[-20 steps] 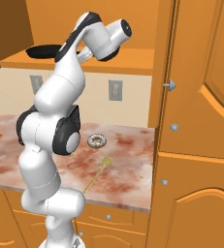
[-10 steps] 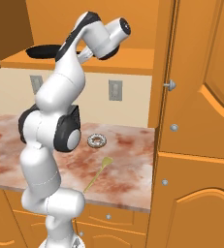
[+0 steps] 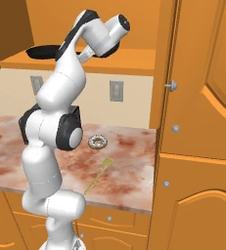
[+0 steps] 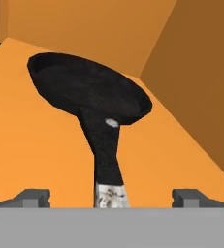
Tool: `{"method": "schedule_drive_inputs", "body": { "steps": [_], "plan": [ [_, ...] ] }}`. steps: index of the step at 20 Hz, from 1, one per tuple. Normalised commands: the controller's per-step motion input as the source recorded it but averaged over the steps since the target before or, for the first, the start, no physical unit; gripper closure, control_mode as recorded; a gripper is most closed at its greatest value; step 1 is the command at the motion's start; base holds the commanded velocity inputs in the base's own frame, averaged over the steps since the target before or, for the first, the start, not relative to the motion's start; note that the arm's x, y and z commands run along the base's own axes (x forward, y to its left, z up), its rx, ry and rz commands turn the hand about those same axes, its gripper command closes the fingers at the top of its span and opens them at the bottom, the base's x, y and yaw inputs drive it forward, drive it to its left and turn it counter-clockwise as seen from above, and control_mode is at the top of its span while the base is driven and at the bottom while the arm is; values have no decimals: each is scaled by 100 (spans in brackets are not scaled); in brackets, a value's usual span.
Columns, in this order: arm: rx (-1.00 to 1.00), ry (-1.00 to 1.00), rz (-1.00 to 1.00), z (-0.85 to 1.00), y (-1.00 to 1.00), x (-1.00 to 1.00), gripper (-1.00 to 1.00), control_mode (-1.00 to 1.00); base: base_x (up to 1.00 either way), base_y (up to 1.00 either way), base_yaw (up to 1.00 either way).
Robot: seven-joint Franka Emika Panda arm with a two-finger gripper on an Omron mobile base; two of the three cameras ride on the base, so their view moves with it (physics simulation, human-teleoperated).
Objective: Pick the pan from the cabinet and place it on the stove. Then turn on the stove burner for the pan.
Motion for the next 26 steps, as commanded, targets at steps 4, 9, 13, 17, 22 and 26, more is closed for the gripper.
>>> {"method": "schedule_drive_inputs", "body": {
  "steps": [4,9,13,17,22,26],
  "plan": [
    [-6,0,0,-21,0,10,-100,-100,0,0,0],
    [-6,0,0,-24,0,7,-100,-100,0,0,0],
    [-7,0,0,-28,0,7,-100,-100,0,0,0],
    [-8,0,0,-31,0,7,-100,-100,0,0,0],
    [-8,2,0,-37,0,6,-100,-100,0,0,0],
    [-8,3,0,-40,0,7,-100,-100,0,0,0]
  ]
}}
